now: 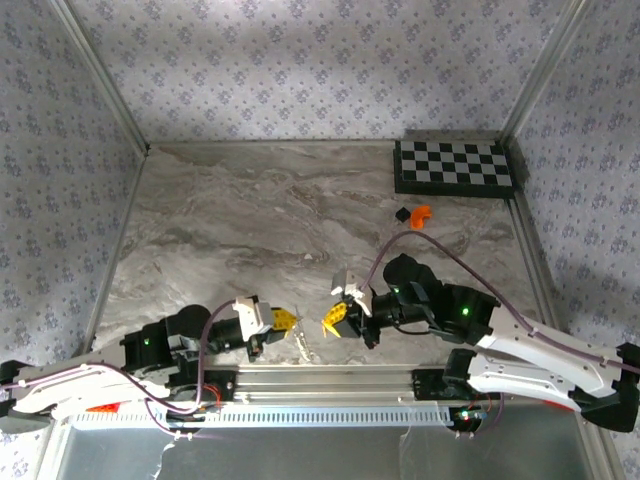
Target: Put the keys on the keyring
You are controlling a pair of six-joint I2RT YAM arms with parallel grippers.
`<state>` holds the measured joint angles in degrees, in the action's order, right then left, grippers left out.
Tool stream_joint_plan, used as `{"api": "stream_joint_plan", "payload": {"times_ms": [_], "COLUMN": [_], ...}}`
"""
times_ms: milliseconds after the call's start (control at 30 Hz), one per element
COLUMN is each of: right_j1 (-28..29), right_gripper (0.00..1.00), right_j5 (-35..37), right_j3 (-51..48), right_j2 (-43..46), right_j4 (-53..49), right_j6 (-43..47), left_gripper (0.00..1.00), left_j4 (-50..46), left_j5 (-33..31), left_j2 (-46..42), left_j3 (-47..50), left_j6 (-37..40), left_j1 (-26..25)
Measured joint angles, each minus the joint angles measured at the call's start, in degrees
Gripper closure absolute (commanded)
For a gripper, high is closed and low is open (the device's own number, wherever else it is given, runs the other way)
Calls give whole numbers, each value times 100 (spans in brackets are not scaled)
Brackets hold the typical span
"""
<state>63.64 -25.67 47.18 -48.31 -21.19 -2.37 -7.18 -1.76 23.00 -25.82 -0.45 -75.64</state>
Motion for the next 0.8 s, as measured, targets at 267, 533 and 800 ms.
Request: {"api": "stream_joint_plan", "payload": {"times_ms": [267,533,800], "right_j1": [214,223,223], "right_gripper": [100,100,100], "right_j5": [175,782,835], "right_j3": [90,411,450], "right_j2": [127,42,-118], "right_j4": [-4,-85,-98], "right_j6": [420,673,734], "left_gripper": [100,100,100], "left_j4": [264,417,603], "left_j5": [372,518,525], "left_j2": [275,494,673], "left_j3": [-175,-275,-339], "left_j6": [85,111,142], "left_j1": [0,0,0]}}
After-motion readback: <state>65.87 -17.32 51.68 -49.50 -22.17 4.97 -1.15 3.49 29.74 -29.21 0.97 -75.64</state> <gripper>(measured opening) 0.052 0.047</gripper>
